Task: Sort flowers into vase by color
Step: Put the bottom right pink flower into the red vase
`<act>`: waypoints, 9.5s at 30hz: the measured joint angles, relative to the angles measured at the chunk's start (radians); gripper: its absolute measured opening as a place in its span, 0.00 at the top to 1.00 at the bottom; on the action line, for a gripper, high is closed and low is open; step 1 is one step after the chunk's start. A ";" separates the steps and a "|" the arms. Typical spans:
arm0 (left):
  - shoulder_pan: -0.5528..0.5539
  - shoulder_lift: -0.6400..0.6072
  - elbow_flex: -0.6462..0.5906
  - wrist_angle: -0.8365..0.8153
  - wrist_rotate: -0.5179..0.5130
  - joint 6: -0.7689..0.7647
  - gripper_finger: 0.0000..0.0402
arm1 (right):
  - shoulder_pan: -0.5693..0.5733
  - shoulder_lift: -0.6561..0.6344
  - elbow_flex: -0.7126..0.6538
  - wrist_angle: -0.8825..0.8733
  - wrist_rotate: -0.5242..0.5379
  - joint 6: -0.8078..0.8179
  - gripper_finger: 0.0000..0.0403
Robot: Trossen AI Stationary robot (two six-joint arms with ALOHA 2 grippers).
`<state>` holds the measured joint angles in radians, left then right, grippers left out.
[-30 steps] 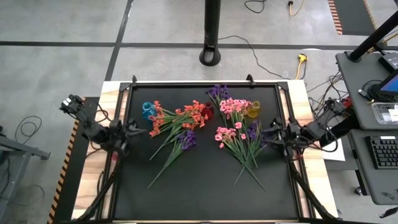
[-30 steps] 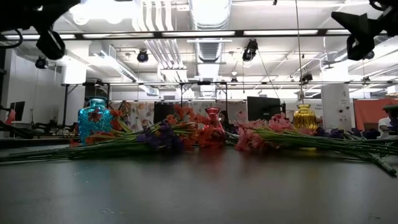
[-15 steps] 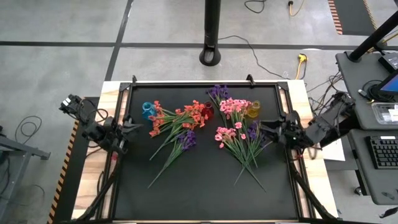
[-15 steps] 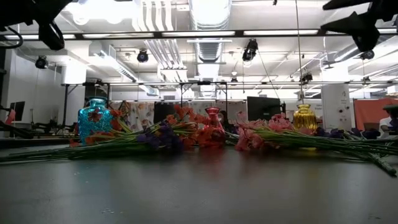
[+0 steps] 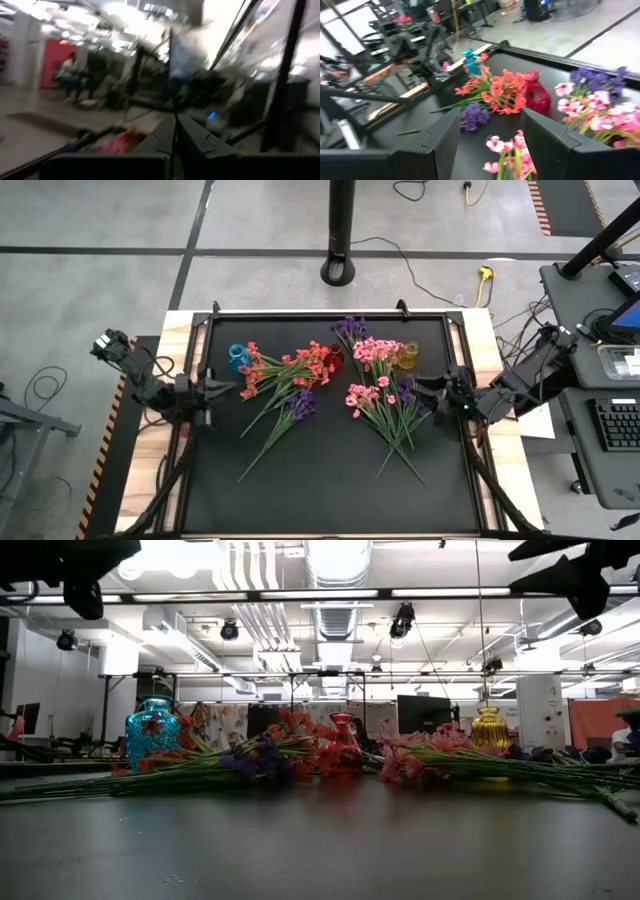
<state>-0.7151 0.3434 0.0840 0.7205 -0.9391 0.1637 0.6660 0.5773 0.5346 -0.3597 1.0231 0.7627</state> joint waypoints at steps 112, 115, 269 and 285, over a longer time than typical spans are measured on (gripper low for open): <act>0.143 0.652 0.770 -1.165 0.005 -0.303 0.56 | -0.476 1.267 0.682 -0.487 -0.830 0.219 0.64; 0.143 0.652 0.770 -1.164 0.004 -0.303 0.56 | -0.476 1.266 0.682 -0.474 -0.832 0.221 0.76; 0.143 0.652 0.757 -1.246 0.059 -0.532 0.56 | -0.792 0.661 0.296 0.592 -0.524 -0.537 0.15; 0.143 0.652 0.757 -1.248 0.059 -0.540 0.56 | -0.745 0.568 0.297 0.374 -0.527 -0.402 0.15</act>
<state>-0.5721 0.9958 0.8406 -0.5273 -0.8799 -0.3767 -0.0792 1.1455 0.8312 0.0138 0.4964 0.3605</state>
